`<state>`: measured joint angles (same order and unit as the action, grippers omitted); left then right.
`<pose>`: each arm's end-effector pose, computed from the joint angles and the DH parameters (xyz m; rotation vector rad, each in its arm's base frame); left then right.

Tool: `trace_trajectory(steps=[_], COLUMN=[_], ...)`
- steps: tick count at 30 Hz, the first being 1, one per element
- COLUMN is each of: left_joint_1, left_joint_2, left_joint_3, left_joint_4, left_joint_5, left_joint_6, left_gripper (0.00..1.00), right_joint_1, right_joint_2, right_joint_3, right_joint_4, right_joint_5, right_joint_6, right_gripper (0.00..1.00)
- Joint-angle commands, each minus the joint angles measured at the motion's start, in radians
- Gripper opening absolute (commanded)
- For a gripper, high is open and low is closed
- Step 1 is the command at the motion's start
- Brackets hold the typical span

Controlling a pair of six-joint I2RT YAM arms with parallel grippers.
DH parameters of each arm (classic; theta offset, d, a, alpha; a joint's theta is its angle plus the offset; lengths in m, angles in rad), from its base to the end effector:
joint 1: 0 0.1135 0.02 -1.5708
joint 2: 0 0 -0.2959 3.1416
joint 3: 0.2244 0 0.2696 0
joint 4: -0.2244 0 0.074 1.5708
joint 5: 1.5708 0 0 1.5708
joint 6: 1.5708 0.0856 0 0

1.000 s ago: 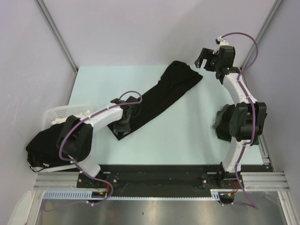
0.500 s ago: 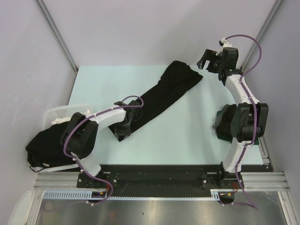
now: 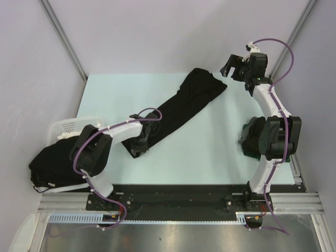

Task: Fold and stack the t-shirts
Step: Rotate the tshirt 90 degrees

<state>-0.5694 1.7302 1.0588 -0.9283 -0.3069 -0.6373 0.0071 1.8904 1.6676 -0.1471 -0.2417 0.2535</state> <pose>0.2713 -0.1430 0.1336 -0.0940 2.9629 0.4018 0.5289 0.0242 0.3380 0.0785 1.9495 0.4071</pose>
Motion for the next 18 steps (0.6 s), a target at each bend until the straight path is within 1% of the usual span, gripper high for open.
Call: trace_trajectory(steps=[1, 4, 5, 7, 8, 10, 18], left_joint_1=[-0.007, -0.007, -0.007, -0.007, -0.007, -0.007, -0.026], left_joint_2=[0.009, 0.009, 0.008, -0.001, -0.007, -0.014, -0.021], left_joint_3=[-0.003, -0.013, -0.013, -0.014, -0.013, -0.007, 0.05], left_joint_4=[0.022, 0.026, 0.029, 0.029, 0.031, 0.031, 0.002], left_joint_5=[0.009, 0.015, 0.017, 0.018, 0.023, 0.028, 0.071], left_joint_6=[-0.004, -0.005, -0.005, -0.009, -0.009, -0.004, 0.011], left_gripper=[0.28, 0.24, 0.22, 0.14, 0.05, 0.0, 0.0], right_joint_1=[0.001, 0.001, 0.001, -0.001, -0.001, 0.001, 0.001], right_joint_2=[-0.059, -0.059, -0.059, -0.062, -0.06, -0.062, -0.056], right_joint_3=[0.001, 0.003, 0.003, 0.001, 0.0, -0.003, 0.004], right_joint_4=[0.037, 0.035, 0.034, 0.034, 0.032, 0.035, 0.038], right_joint_5=[-0.007, -0.005, -0.005, -0.004, -0.004, -0.004, -0.007], right_joint_6=[-0.002, -0.005, -0.01, -0.013, -0.013, -0.013, -0.01], right_gripper=[1.0, 1.0, 1.0, 1.0, 1.0, 1.0, 1.0])
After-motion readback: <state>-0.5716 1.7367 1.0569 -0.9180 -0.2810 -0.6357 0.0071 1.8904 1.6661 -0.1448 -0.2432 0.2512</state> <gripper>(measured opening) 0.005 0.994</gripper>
